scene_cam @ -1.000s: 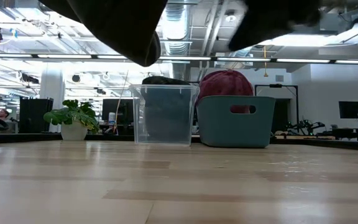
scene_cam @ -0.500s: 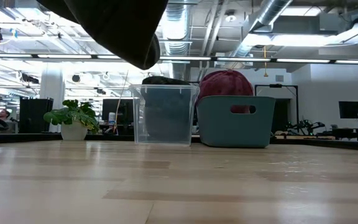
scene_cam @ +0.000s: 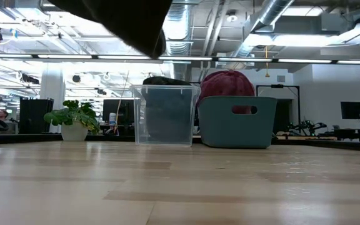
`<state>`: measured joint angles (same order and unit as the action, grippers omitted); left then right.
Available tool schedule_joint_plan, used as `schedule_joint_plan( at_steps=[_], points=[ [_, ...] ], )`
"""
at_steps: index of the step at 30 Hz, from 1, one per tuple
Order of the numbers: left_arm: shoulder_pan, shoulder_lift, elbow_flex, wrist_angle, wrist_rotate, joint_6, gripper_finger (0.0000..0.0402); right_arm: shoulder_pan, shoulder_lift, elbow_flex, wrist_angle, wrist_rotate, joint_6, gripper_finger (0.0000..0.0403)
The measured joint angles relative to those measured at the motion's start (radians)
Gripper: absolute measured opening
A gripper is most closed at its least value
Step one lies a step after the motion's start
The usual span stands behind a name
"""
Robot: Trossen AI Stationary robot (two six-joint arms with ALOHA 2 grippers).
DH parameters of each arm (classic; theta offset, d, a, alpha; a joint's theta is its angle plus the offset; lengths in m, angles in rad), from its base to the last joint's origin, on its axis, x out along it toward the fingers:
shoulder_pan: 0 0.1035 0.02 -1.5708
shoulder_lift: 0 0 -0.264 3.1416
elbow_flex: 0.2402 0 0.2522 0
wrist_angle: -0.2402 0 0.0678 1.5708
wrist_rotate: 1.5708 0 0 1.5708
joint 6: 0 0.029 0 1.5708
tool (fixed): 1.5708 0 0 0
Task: Pick & Place hat
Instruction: Put the black cap into the transparent bin
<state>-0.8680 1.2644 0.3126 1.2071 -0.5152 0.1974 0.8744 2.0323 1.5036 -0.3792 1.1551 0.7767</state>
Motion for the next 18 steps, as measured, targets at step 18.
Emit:
schedule_joint_plan(
  at_steps=[18],
  points=[
    [0.0,-0.002,0.0,0.237,-0.007,0.056,0.0017,-0.035,0.001,0.0,0.269,-0.109,-0.419,0.0216]
  ],
)
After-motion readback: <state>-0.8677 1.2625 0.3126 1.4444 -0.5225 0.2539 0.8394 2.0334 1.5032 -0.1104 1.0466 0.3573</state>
